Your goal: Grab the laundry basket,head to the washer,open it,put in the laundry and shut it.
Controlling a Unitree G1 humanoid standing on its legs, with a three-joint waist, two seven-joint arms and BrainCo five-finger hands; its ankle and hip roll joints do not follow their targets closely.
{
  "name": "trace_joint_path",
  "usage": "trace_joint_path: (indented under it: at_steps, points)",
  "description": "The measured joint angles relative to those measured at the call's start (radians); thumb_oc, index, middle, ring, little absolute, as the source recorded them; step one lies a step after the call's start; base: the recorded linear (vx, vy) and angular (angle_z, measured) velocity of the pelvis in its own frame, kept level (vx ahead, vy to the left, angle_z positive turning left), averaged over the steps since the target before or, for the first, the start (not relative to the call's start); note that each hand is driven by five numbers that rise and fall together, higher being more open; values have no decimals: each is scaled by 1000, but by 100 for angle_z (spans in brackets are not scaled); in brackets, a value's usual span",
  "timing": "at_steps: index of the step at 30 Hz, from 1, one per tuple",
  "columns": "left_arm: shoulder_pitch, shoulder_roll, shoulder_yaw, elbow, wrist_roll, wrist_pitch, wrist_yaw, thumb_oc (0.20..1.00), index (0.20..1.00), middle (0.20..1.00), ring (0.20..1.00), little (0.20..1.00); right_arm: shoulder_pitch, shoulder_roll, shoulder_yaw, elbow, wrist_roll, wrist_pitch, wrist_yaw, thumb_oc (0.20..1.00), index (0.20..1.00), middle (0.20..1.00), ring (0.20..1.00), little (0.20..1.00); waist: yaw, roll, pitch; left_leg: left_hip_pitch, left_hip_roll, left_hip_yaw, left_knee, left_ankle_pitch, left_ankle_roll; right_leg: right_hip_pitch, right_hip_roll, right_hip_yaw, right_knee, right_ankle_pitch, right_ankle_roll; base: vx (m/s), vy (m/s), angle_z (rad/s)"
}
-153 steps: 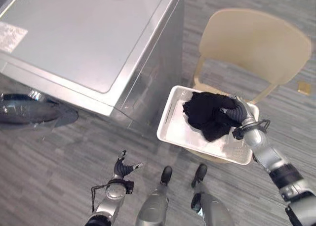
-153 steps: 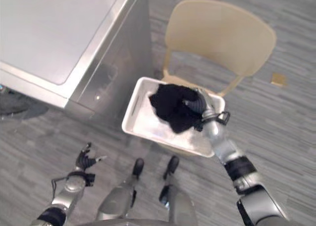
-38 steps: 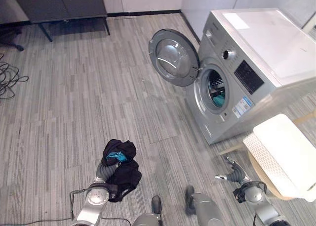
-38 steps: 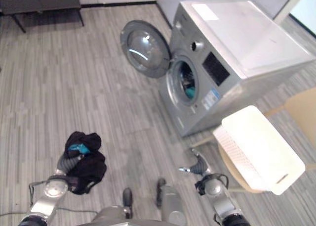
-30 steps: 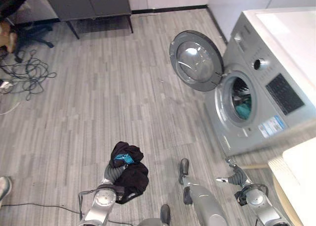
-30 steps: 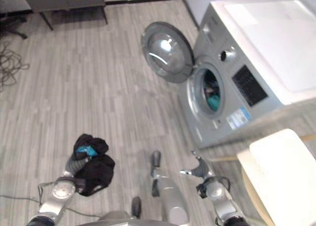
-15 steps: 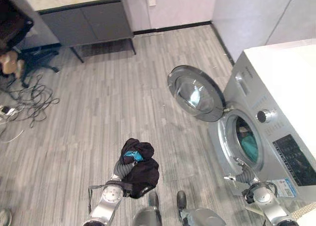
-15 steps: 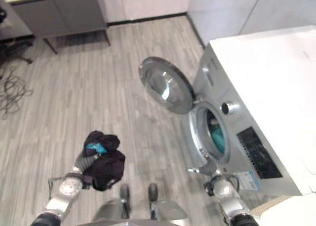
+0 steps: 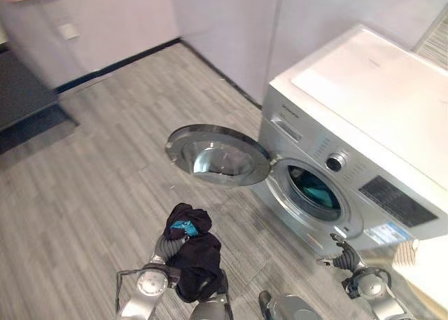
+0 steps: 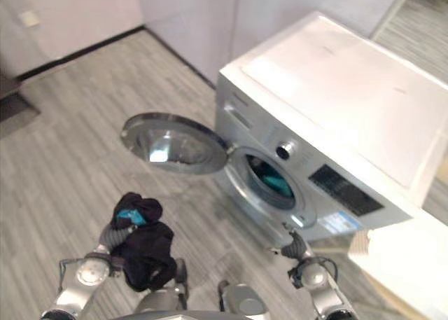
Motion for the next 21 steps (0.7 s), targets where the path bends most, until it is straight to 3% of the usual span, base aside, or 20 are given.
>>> trace_joint_path:
  at_steps: [1,2,3,4,5,6,7,8,10,11,12,13,14,17,18,19,21]
  points:
    - [-17,2,5,-2,0,0,1,200,200,200,200,200,-6,3,0,-8,0,0,0,1000,1000,1000,1000,1000,-9,-1,7,16,1,25,-2,-8,9,-11,-22,-50,-9,10,16,156,136,-181]
    - [-17,8,17,-8,0,-1,5,200,200,200,200,200,-21,12,2,-22,0,-2,3,1000,1000,1000,1000,1000,5,9,12,45,2,63,-26,-13,5,-15,-65,-143,-33,21,34,215,89,-123]
    - [-22,16,19,-12,1,-5,7,200,200,200,200,200,-23,18,7,-34,0,-6,7,1000,1000,1000,1000,1000,-2,3,12,60,1,92,-38,-24,-10,-17,-89,-178,-68,31,50,266,94,-128]
    - [-35,19,33,-10,1,-7,8,200,200,200,200,200,-26,20,17,-34,-1,-6,10,1000,1000,1000,1000,1000,-11,-9,12,70,5,148,-45,-61,-54,-43,-101,-243,-78,35,58,249,48,-113]
    - [-31,18,36,-4,0,-7,11,200,200,200,200,200,-38,24,23,-32,-1,-6,16,1000,1000,1000,1000,1000,5,-14,13,78,9,182,-53,-41,-39,-67,-120,-318,-66,36,57,156,-11,-130]
    - [-21,24,52,-3,-1,-2,9,200,200,200,200,200,-43,24,34,-36,-1,-7,18,1000,1000,1000,1000,1000,5,-11,16,77,19,224,-49,-75,-63,-91,-140,-436,-66,39,53,210,-51,-117]
    - [-11,21,43,-3,-1,0,8,200,200,200,200,200,-36,22,30,-34,-1,-6,17,1000,1000,1000,1000,1000,-4,-20,10,80,22,245,-40,-86,-64,-92,-166,-534,-67,55,39,172,-43,-83]
    - [-6,19,31,-4,-1,0,6,200,200,200,200,200,-25,19,25,-34,-1,-5,16,1000,1000,1000,1000,1000,-6,-19,11,80,24,246,-32,-89,-64,-86,-177,-554,-75,64,38,284,-121,-48]
    - [2,8,26,-10,0,-1,-2,200,200,200,200,200,1,13,22,-34,-1,-2,17,1000,1000,1000,1000,1000,-26,-19,10,82,32,240,-13,-90,-75,-83,-161,-552,-79,89,42,276,-152,-12]
    - [11,0,23,-11,1,1,-8,200,200,200,200,200,25,13,13,-33,-1,0,18,1000,1000,1000,1000,1000,-44,-19,9,91,41,237,1,-98,-90,-70,-134,-503,-93,105,24,245,-183,4]
    - [18,-4,21,-13,1,1,-12,200,200,200,200,200,33,10,12,-32,-1,0,18,1000,1000,1000,1000,1000,-53,-17,8,104,52,253,3,-104,-110,-60,-118,-506,-95,101,-4,302,-240,-42]
    - [56,-1,19,-16,1,1,-18,200,200,200,200,200,37,14,12,-24,-1,1,18,1000,1000,1000,1000,1000,-45,-16,-4,117,92,307,56,-128,-168,-56,-87,-505,-83,81,-36,120,-117,-96]
    - [75,11,17,-13,1,2,-29,200,200,200,200,200,42,20,12,-28,-1,-1,16,1000,1000,1000,1000,1000,-29,-35,-16,106,103,280,152,-126,-160,-47,-72,-477,-107,88,-88,107,-114,-107]
    - [60,-17,-11,-12,1,11,-32,200,200,200,200,200,56,-14,-10,-28,0,1,7,1000,1000,1000,1000,1000,-27,-11,-29,43,154,119,337,-134,-137,27,-28,-435,-193,113,-117,167,5,-59]
    - [51,-28,-20,-19,1,10,-34,200,200,200,200,200,53,-29,-12,-28,0,5,0,1000,1000,1000,1000,1000,-20,-8,-33,3,165,58,390,-163,-151,48,-17,-428,-225,130,-121,150,103,-47]
    - [45,-29,-23,-33,0,9,-34,200,200,200,200,200,45,-33,-15,-32,1,4,-4,1000,1000,1000,1000,1000,-27,-11,-33,-30,152,12,389,-187,-166,63,-5,-374,-248,129,-123,151,104,-62]
    - [31,-36,-24,-34,-1,9,-33,200,200,200,200,200,29,-35,-20,-31,3,3,-6,1000,1000,1000,1000,1000,0,-23,-32,-33,116,-19,271,-180,-149,71,-6,-332,-267,144,-128,159,103,-83]
